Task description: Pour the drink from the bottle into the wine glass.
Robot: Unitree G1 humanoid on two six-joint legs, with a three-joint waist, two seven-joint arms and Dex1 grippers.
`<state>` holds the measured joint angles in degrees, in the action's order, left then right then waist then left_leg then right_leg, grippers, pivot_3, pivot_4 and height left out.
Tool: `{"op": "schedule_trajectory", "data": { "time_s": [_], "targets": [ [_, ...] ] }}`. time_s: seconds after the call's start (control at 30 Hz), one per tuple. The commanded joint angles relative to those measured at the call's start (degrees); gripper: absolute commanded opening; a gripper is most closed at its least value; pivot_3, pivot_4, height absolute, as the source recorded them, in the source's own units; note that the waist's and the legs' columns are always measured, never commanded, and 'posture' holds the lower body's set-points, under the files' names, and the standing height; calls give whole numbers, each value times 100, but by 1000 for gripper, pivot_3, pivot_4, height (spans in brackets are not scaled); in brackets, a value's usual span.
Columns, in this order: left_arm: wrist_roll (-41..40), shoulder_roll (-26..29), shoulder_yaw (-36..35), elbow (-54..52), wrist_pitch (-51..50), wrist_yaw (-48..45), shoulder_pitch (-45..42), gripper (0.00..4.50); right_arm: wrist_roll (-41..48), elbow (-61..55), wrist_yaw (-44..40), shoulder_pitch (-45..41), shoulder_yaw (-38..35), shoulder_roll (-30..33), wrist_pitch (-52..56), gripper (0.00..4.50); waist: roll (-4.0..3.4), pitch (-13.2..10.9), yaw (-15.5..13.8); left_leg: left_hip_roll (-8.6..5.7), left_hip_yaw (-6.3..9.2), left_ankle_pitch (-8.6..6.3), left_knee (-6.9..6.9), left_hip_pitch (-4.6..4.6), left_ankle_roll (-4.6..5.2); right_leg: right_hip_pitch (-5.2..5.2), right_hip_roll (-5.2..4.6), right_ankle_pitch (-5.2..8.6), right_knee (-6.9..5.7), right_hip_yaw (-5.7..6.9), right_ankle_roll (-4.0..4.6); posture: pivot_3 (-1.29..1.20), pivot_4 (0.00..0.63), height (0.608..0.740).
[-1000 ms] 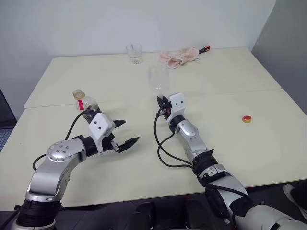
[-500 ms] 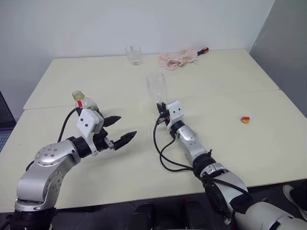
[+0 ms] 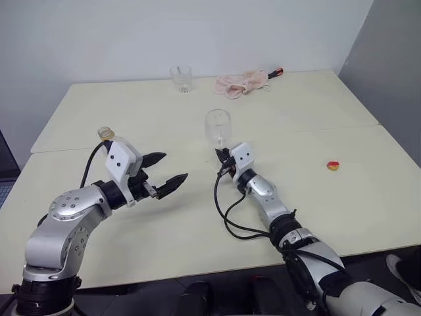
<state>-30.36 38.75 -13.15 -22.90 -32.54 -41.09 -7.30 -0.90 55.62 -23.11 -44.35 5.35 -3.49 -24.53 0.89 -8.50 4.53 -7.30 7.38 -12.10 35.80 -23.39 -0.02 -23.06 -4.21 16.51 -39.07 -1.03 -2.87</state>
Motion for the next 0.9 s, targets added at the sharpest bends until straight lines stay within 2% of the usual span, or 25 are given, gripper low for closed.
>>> {"op": "schedule_trajectory", "data": {
  "time_s": [0.03, 0.1, 0.13, 0.3, 0.4, 0.43, 0.47, 0.57, 0.63, 0.67, 0.77, 0.9],
  "targets": [
    [-21, -76, -330, -75, 175, 165, 160, 4500, -52, -118, -402, 191, 158, 81, 546, 184, 0, 0, 2, 1, 2, -4, 0, 0, -5, -2, 2, 2, 0, -2, 3, 0, 150, 740],
    [-78, -253, -525, -82, 313, 231, 503, 4500, -45, -414, -593, 276, 181, 202, 693, 900, 0, 0, 2, 5, 4, -9, 0, 0, -9, -2, 5, 5, 0, 0, 8, 0, 150, 740],
    [-82, -384, -625, -52, 396, 281, 719, 4500, -4, -597, -667, 321, 164, 261, 808, 1102, -1, 0, 1, 6, 6, -12, 0, 2, -9, -2, 7, 5, 1, -2, 10, 0, 150, 740],
    [280, -749, -796, 171, 950, 597, 1259, 4500, 145, -1400, -895, 517, 103, 520, 1344, 2887, -3, -3, -67, 9, 7, -16, 5, 0, -8, -6, 9, 4, -3, -1, 20, 0, 150, 740],
    [335, -881, -873, 316, 1147, 664, 1520, 4500, 241, -2321, -1179, 840, 128, 840, 1876, 3955, -3, -3, -175, 9, 7, -18, 7, 0, -8, -5, 10, 2, -1, -1, 25, 0, 150, 740],
    [372, -916, -931, 350, 1235, 686, 1639, 4500, 360, -2966, -1450, 1099, 161, 1079, 2276, 4312, -3, -3, -206, 9, 7, -20, 7, -1, -7, -4, 9, 2, 2, -1, 25, 0, 150, 740],
    [384, -946, -1014, 356, 1305, 713, 1734, 4500, 509, -3649, -1775, 1370, 212, 1367, 2734, 4449, -3, -3, -255, 8, 7, -22, 8, -2, -6, -3, 9, 2, 6, -1, 25, 0, 150, 740],
    [369, -987, -1349, 418, 1490, 950, 1743, 4500, 1108, -5614, -2669, 1999, 273, 2482, 4449, 4449, -2, -6, -361, 8, 6, -33, 20, -14, 5, -4, 6, 2, 10, 2, 25, 0, 150, 740],
    [343, -935, -1527, 535, 1533, 1082, 1585, 4500, 1718, -6622, -3028, 2032, -61, 3301, 5590, 4449, -4, -11, -403, 9, 9, -45, 28, -22, 24, -6, 5, -2, 8, 9, 31, 0, 150, 740],
    [339, -894, -1586, 611, 1526, 1138, 1477, 4500, 2005, -6904, -3086, 1872, -325, 3607, 5996, 4449, -9, -14, -428, 10, 9, -46, 29, -23, 25, -6, 4, -7, 8, 10, 38, 0, 150, 740],
    [383, -715, -1586, 893, 1431, 1208, 1083, 4500, 2594, -7026, -2865, 1001, -928, 3933, 6713, 4449, -9, -16, -413, 24, 2, -46, 27, -24, 25, 8, 7, -9, 7, 16, 44, 0, 150, 740],
    [533, -438, -1303, 1545, 1413, 1092, 361, 4500, 3094, -7093, -3202, -115, -785, 4244, 7405, 4449, 1, -10, -420, 35, 3, -47, 22, -26, 21, 15, 12, -6, 14, 33, 59, 0, 150, 740]
  ]
}}
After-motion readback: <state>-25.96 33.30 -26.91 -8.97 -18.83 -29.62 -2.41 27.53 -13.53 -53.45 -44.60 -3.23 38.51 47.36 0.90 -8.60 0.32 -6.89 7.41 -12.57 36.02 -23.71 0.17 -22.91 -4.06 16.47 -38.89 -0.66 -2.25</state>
